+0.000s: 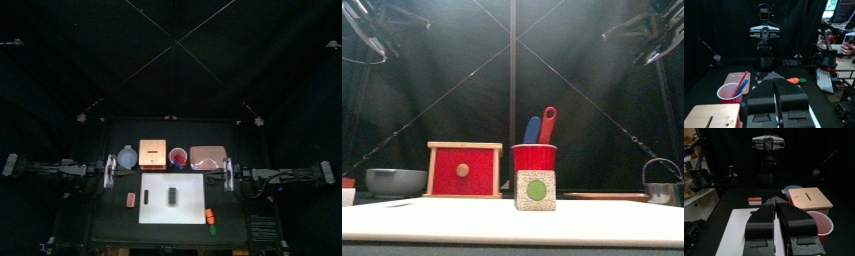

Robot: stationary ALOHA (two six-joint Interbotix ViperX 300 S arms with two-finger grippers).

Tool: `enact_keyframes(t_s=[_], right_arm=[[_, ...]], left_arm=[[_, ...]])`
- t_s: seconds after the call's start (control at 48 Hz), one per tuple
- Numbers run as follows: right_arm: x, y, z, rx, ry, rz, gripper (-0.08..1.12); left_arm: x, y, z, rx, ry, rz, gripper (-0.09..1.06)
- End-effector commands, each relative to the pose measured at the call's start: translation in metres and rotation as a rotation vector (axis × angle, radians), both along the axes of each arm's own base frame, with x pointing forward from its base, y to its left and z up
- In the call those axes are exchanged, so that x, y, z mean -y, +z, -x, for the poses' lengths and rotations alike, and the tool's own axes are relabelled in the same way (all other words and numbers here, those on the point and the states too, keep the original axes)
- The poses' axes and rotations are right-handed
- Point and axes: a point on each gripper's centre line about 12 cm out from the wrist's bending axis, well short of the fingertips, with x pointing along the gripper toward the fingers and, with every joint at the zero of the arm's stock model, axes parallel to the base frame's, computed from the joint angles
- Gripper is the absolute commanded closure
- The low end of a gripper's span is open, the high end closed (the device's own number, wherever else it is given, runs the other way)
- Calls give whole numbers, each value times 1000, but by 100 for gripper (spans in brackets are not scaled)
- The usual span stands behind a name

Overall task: Cut the sushi into 4 pieces with the knife
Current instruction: Pick up the knife at its handle with right hand

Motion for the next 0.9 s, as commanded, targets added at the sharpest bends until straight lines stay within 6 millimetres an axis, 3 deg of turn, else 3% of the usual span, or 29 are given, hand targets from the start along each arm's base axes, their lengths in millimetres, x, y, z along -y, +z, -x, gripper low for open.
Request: enact_keyframes(t_s=[0.021,0.25,0.458,0.75,0.896], right_arm=[[2,11,-7,16,-11,-29,107],[27,27,-45,-64,-119,-168,87],[38,43,-99,-342,-131,-166,59],[61,32,-133,-716,-177,-108,8],[69,26,-146,-848,-192,-55,3]], left_arm=[[-1,6,-8,35,5,3,104],[-1,7,-27,55,6,4,96],[-2,0,-53,-8,11,0,95],[-6,2,-60,-14,26,-2,95],[-8,-1,-60,-18,32,-5,95]])
